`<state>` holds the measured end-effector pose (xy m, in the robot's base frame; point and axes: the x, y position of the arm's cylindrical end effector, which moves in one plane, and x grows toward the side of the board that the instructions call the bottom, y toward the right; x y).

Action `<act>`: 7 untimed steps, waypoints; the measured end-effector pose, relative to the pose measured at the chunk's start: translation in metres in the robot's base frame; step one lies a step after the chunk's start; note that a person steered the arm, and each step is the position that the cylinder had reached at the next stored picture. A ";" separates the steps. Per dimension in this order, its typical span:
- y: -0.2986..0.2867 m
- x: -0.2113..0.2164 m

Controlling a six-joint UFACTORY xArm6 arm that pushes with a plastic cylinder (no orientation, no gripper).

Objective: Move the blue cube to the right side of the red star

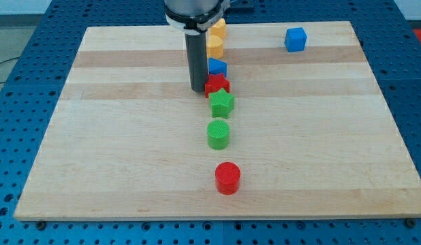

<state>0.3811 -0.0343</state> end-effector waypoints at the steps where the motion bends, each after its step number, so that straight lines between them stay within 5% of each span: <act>1: 0.005 0.000; 3: -0.083 -0.009; 5: -0.062 0.210; 7: -0.048 0.238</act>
<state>0.6187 -0.0821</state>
